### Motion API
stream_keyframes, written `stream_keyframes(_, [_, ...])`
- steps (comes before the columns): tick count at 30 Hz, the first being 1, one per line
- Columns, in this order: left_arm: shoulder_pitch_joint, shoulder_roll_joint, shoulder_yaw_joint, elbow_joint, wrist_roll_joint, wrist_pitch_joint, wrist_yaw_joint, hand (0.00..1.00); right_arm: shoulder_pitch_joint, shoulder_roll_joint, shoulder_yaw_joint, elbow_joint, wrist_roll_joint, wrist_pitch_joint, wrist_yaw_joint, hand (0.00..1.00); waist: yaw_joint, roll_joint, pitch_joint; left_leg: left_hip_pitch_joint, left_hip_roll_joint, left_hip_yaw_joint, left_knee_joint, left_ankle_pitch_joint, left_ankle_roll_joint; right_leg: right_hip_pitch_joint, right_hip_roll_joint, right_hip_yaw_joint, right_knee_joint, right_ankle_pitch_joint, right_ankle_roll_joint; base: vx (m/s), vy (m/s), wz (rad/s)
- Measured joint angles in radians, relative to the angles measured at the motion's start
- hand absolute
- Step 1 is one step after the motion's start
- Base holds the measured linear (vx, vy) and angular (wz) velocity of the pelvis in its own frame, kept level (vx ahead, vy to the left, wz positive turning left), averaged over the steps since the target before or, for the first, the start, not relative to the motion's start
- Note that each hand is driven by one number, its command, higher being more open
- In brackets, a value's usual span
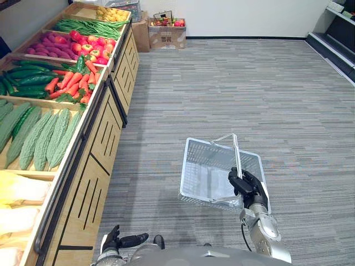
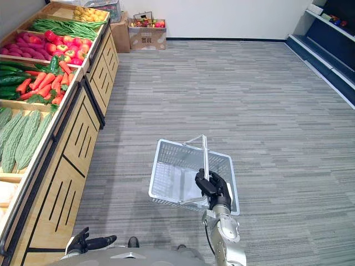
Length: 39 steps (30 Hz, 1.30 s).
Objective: Pick vegetable in the basket
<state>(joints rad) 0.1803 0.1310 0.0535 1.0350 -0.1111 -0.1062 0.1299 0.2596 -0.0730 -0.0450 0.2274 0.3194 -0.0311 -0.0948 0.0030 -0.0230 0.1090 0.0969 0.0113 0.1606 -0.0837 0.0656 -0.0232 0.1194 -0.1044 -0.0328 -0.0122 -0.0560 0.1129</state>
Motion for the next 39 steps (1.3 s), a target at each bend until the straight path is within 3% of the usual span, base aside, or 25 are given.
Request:
stream_keyframes(13, [0.016, 0.001, 0.000, 0.000, 0.001, 0.000, -0.008, 1.00, 0.001, -0.017, -0.014, 0.000, -0.114, 0.000, 0.032, 0.00, -0.006, -0.002, -0.002, 0.014, -0.001, -0.015, 0.000, -0.004, -0.001, 0.025, 0.000, -0.018, -0.005, -0.003, -0.003, 0.00, -0.006, 0.03])
stream_keyframes(31, [0.021, 0.000, 0.000, 0.000, 0.000, 0.000, -0.029, 1.00, 0.000, -0.129, -0.034, -0.010, -0.234, 0.001, 0.086, 0.00, -0.010, 0.006, -0.007, 0.014, -0.002, -0.037, 0.000, -0.004, -0.001, 0.034, 0.000, -0.041, -0.002, -0.011, -0.010, 0.00, -0.005, 0.03])
stream_keyframes(39, [0.026, -0.002, 0.000, -0.004, -0.006, -0.001, -0.032, 1.00, 0.000, -0.129, -0.034, -0.010, -0.239, 0.002, 0.096, 0.00, -0.010, 0.009, -0.008, 0.000, -0.002, -0.079, 0.019, -0.007, -0.003, 0.034, 0.000, -0.084, 0.036, -0.041, -0.015, -0.02, -0.021, 0.17])
